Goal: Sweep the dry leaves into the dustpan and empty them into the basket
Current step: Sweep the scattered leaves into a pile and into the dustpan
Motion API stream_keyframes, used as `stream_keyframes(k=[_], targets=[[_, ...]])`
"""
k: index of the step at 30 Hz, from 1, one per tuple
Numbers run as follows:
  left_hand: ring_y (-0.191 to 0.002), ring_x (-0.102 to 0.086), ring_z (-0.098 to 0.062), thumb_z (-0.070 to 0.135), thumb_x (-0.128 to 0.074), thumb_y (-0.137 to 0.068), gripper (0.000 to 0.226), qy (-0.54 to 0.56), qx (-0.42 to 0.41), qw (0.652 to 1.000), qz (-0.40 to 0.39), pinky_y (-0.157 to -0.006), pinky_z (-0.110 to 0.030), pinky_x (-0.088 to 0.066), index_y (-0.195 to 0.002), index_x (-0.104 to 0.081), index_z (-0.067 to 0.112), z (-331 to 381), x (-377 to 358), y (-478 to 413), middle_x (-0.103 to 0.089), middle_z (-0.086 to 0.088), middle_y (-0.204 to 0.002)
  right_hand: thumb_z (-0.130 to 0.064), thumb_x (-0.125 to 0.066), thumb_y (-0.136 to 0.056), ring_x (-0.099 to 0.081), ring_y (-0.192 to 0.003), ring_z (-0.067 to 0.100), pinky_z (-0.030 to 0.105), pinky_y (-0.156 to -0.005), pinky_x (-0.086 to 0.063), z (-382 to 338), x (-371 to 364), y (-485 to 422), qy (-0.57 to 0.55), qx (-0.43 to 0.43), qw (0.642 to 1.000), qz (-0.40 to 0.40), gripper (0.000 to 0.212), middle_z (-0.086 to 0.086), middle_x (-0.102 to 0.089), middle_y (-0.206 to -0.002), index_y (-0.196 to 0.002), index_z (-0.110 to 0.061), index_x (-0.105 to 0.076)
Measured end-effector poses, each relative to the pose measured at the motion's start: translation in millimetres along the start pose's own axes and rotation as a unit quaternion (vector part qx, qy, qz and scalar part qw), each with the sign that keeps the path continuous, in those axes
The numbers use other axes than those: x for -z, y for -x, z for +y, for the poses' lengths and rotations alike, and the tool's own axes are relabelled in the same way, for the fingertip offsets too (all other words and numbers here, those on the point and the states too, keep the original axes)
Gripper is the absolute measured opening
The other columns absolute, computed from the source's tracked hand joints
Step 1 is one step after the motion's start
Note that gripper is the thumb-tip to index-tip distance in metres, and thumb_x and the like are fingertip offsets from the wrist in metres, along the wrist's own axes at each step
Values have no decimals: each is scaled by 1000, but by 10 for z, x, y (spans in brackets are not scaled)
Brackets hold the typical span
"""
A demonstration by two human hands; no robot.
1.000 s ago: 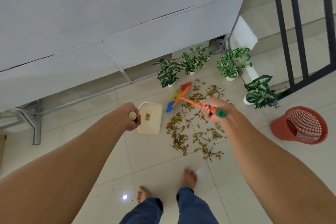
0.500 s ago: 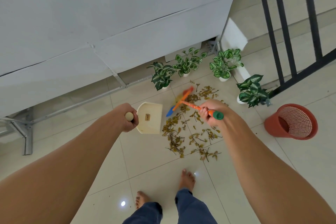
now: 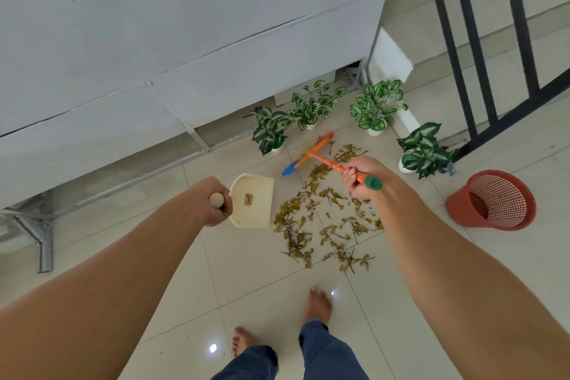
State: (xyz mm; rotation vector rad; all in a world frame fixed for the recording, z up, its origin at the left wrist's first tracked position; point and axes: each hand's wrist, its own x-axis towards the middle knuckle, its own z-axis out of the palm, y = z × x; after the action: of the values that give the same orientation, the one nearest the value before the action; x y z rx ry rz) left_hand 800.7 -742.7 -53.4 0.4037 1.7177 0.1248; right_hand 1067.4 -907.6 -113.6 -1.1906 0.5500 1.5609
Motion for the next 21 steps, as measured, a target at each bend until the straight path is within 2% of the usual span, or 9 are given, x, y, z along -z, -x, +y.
stream_keyframes(k=[4, 9, 16, 21], targets=[[-28, -43, -11, 0, -53, -95, 9, 1, 5, 1000, -2, -37, -12, -44, -102, -51, 6, -9, -14, -27, -50, -9, -73, -11, -41, -101, -41, -29, 5, 14, -26, -37, 70, 193, 109, -5, -5, 1000, 18, 24, 0, -45, -54, -88, 0, -57], [-26, -41, -12, -2, -52, -95, 14, -1, 7, 1000, -6, -37, -12, -44, -107, -51, 6, -15, -61, -58, -50, -9, -74, -14, -38, -103, -45, -28, 5, 15, -26, -38, 229, 321, 301, -9, 1, 1000, -27, 22, 0, -48, -47, -86, -7, -49], [-26, -39, -10, -1, -52, -96, 14, -10, 18, 1000, -9, -33, -11, -40, -107, -49, 6, 5, -28, -46, -47, -9, -71, -13, -42, -102, -45, -29, 6, 14, -27, -38, 27, 63, 146, -20, 26, 999, -27, 17, -1, -44, -64, -88, -6, -47], [-26, -41, -11, 0, -51, -97, 13, -8, 18, 1000, -17, -33, -11, -40, -107, -50, 6, -6, -7, -63, -48, -8, -69, -12, -41, -101, -42, -27, 5, 14, -26, -36, -91, -76, -9, -18, 11, 1000, -4, 15, -3, -40, -67, -89, -4, -45]])
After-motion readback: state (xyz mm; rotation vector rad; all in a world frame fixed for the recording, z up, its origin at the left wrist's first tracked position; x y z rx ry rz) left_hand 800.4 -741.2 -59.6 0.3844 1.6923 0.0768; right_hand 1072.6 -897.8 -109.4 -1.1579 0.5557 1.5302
